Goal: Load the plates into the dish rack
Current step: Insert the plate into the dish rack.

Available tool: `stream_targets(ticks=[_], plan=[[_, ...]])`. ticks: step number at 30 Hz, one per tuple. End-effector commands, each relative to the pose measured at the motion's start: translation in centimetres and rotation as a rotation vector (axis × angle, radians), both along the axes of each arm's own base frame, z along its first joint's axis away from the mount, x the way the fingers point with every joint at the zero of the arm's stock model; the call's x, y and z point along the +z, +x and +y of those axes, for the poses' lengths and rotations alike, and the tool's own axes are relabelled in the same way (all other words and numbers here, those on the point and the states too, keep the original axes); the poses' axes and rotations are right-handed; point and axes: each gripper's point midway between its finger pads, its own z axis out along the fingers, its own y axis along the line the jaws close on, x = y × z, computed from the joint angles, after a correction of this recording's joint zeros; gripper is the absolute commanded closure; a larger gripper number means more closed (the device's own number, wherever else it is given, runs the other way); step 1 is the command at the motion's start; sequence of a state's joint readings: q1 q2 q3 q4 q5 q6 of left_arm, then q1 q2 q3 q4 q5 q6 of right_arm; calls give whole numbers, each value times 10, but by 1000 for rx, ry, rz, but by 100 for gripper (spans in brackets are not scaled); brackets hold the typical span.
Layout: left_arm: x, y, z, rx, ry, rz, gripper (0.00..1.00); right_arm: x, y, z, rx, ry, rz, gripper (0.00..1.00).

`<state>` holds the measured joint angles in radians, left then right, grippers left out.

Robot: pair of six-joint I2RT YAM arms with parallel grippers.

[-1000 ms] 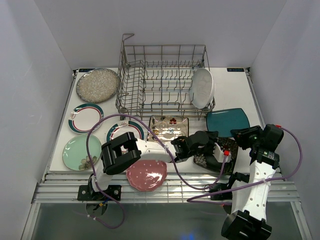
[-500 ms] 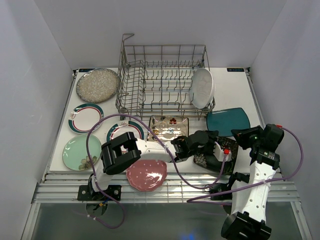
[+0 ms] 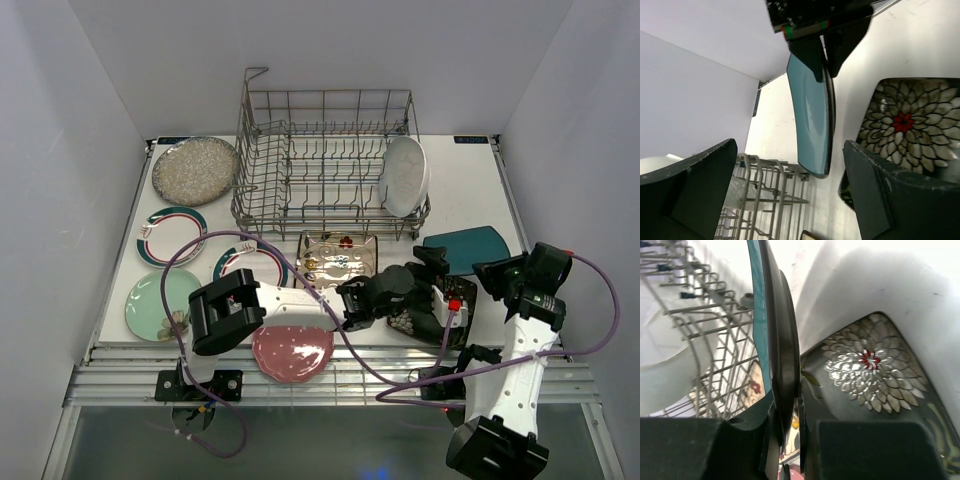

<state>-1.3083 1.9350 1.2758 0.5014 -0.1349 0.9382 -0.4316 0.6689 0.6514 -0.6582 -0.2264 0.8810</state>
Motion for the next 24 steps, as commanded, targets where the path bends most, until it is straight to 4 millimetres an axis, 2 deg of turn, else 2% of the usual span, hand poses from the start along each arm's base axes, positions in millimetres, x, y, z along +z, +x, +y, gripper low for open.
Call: stream_targets(ticks=[1,6,10,11,13,14,17,18,20,21,24], plan=[[22,-16,9,-13,-36,27,2,48,18,-14,-24,-87,-136,92],[17,-31,14,-39,-21,106,2,57,23,-24,-59,-119,-140,92],[26,-41,26,-49,-35,190,2,71,26,-35,-76,-181,-148,92],[42,-42,33,-45,-64,202,2,78,26,-40,-92,-211,-159,92],[57,-48,42,-43,-93,279,2,90,23,-44,-98,-262,-182,92],[83,-51,53,-49,-143,287,2,100,22,-48,-110,-294,-203,92],[115,-58,75,-46,-209,345,2,119,17,-52,-118,-359,-241,92],[142,-60,89,-47,-264,342,2,132,15,-51,-113,-382,-270,92],[160,-57,109,-8,-300,359,2,145,12,-51,-99,-428,-291,92],[184,-58,126,-2,-351,357,2,157,11,-51,-97,-453,-319,92],[205,-48,162,51,-410,376,2,177,6,-50,-86,-513,-370,92]])
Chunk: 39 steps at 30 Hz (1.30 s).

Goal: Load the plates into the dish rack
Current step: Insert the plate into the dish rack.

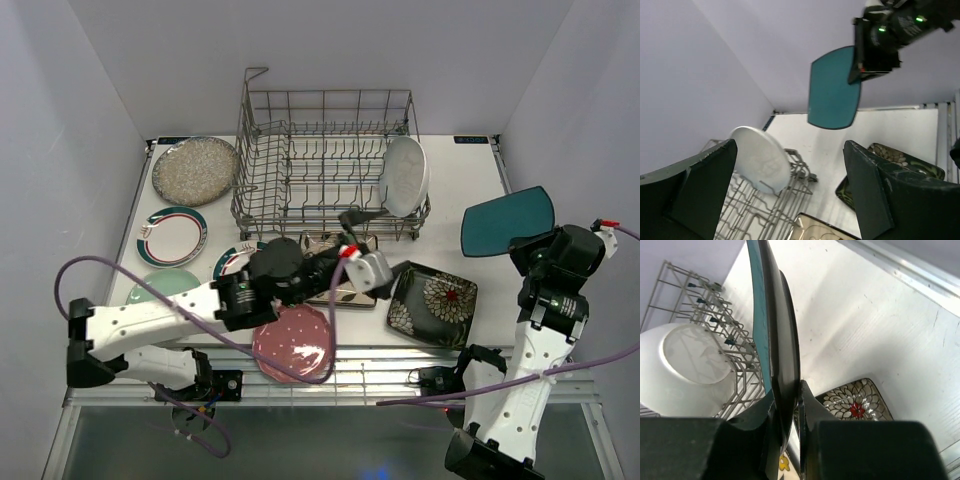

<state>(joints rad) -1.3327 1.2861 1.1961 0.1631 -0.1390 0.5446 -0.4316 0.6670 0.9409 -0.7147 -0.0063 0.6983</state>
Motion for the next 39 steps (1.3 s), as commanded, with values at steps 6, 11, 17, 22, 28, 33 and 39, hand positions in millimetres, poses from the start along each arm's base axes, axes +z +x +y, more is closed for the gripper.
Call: stream_targets(ticks=[6,11,17,22,28,33,39], plan=[[54,56,121,268,-172,52,2,122,8,6,100,-251,-351,92],[51,80,155,411,-213,55,2,153,9,11,131,-298,-414,92],[43,137,205,705,-279,123,2,190,13,21,204,-347,-492,92],[24,181,251,831,-319,229,2,218,27,31,289,-363,-566,92],[1,221,293,933,-357,334,2,245,35,34,321,-394,-641,92],[-27,242,312,938,-372,460,2,260,38,36,339,-405,-683,92],[-40,249,327,985,-389,484,2,270,53,41,390,-380,-732,92]])
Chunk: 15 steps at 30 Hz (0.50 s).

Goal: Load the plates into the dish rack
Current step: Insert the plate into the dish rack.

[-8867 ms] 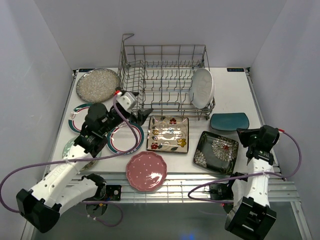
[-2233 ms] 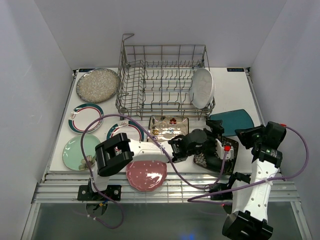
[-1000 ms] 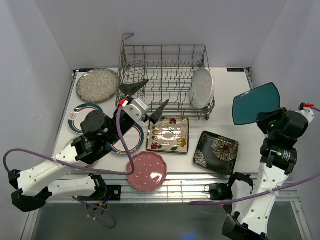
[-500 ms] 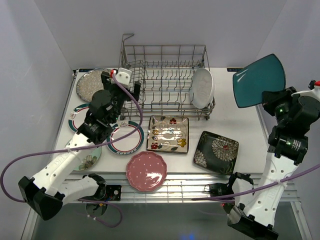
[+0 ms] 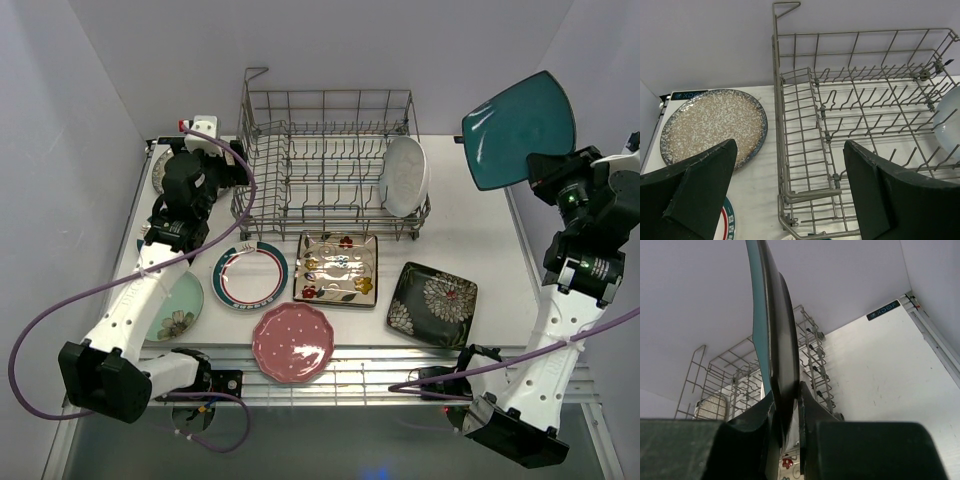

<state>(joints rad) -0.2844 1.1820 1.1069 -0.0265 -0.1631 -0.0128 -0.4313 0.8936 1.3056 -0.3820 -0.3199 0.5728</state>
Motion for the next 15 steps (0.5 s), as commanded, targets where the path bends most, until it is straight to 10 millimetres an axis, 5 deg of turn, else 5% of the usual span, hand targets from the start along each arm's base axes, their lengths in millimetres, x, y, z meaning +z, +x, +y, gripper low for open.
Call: stream_targets(ticks=[1,15], plan=[[15,-8,-2,-21,-53,-33,2,93,-6,17,72,-98,-312,92],[12,-9,-2,-23,-56,-34,2,109,26,37,93,-97,-335,92]])
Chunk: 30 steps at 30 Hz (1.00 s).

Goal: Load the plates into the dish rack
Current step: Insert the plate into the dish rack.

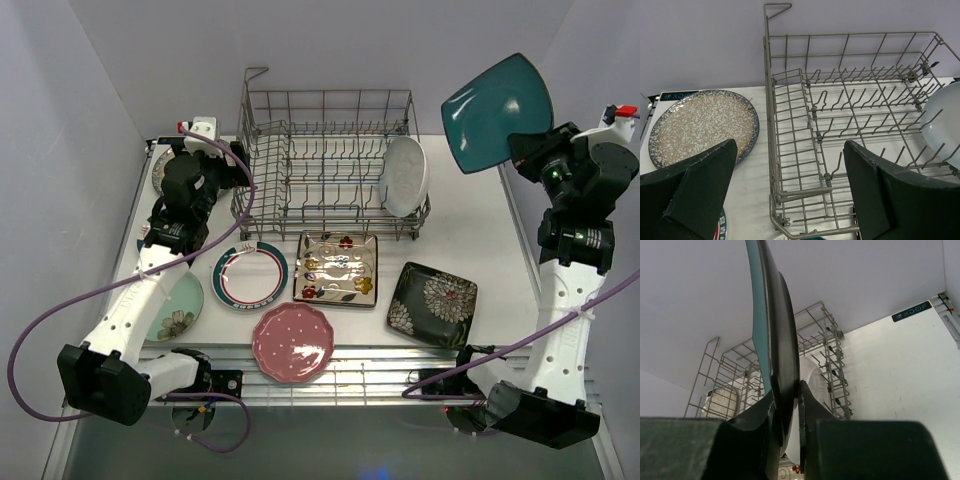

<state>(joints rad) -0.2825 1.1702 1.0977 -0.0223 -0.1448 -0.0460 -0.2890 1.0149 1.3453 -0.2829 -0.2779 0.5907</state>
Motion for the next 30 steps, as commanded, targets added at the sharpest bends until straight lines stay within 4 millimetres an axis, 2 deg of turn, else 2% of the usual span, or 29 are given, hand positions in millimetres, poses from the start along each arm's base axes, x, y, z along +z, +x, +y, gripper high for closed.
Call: stream_targets(ticks=[1,5,7,8,10,11,13,14,15,17,19,20,21,22,23,25,26,27,28,30], plan=[[11,-7,1,-6,-21,-33,2,109,-12,20,-9,-88,-336,92],[9,-9,4,2,-21,-35,2,108,14,34,-21,-94,-330,92],[16,-9,3,1,-27,-62,2,106,26,42,-22,-95,-322,92],[16,-9,3,1,-27,-62,2,107,36,39,-44,-97,-318,92],[15,-8,4,3,-27,-56,2,105,47,60,-19,-95,-307,92],[13,-8,2,-2,-25,-48,2,104,58,65,-20,-112,-297,92],[13,-7,-1,-15,-33,-42,2,102,67,79,-31,-116,-288,92],[13,-7,-1,-18,-34,-44,2,96,76,85,-38,-137,-274,92],[13,-7,-1,-18,-34,-44,2,103,78,88,-50,-137,-300,92],[12,-7,-1,-17,-33,-42,2,96,90,100,-68,-146,-282,92],[13,-8,1,-11,-32,-44,2,102,95,107,-78,-153,-290,92],[12,-8,0,-11,-32,-43,2,96,104,113,-80,-165,-275,92],[11,-8,0,-12,-30,-43,2,95,106,122,-75,-189,-273,92],[12,-9,0,-14,-31,-44,2,103,107,122,-102,-194,-286,92],[11,-8,0,-14,-31,-46,2,97,116,129,-107,-213,-271,92],[10,-8,0,-15,-31,-44,2,105,117,141,-140,-252,-288,92],[10,-8,0,-15,-29,-44,2,96,127,148,-154,-279,-271,92],[9,-7,0,-14,-27,-43,2,96,127,159,-155,-295,-272,92],[8,-7,1,-11,-27,-42,2,94,131,157,-201,-335,-259,92],[9,-7,0,-15,-26,-50,2,90,142,171,-217,-363,-257,92]])
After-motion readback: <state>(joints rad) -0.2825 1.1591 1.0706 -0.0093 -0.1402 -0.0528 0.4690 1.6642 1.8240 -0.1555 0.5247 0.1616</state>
